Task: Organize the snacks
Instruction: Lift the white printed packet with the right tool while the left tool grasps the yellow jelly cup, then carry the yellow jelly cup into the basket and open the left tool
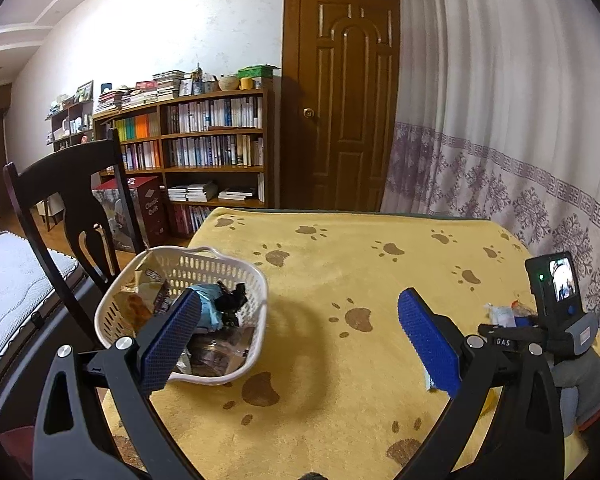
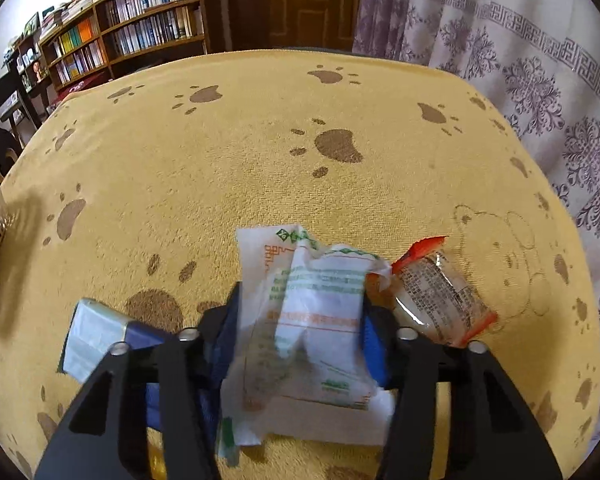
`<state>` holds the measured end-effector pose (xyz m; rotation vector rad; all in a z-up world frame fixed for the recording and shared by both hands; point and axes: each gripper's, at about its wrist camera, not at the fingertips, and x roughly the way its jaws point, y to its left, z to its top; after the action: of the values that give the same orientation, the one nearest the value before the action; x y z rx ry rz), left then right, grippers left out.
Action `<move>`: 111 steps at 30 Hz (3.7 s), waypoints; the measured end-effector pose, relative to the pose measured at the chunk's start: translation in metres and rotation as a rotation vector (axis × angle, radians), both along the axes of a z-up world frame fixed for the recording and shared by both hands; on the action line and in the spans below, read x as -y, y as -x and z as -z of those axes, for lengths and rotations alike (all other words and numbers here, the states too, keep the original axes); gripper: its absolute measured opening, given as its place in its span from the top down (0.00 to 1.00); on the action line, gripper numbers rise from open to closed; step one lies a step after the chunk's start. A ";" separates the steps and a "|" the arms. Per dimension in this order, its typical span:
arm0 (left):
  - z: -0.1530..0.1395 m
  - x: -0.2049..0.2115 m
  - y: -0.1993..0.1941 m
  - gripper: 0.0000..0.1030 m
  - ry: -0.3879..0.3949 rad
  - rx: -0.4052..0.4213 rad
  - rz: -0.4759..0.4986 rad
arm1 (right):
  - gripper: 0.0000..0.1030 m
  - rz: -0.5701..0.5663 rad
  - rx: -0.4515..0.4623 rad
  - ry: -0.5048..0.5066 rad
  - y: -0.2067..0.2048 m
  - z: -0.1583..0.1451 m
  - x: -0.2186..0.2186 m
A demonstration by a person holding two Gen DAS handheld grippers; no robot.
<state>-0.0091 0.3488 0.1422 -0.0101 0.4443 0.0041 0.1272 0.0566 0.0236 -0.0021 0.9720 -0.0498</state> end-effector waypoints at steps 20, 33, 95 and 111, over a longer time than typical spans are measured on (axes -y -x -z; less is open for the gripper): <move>0.050 0.083 -0.002 0.03 0.003 -0.140 0.328 | 0.67 -0.036 0.073 -0.153 0.101 -0.001 0.046; 0.098 0.142 -0.003 0.03 -0.055 -0.235 0.453 | 0.67 -0.032 0.120 -0.221 0.132 0.009 0.060; 0.038 -0.014 -0.031 0.67 0.078 -0.145 0.023 | 0.66 -0.051 0.141 -0.255 0.136 0.015 0.063; 0.054 -0.088 -0.050 0.67 0.142 -0.175 -0.176 | 0.66 -0.051 0.142 -0.255 0.136 0.015 0.063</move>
<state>0.0409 0.4367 0.0877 -0.1899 0.6166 0.1474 -0.0091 -0.0066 0.0084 0.2085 0.8305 0.1201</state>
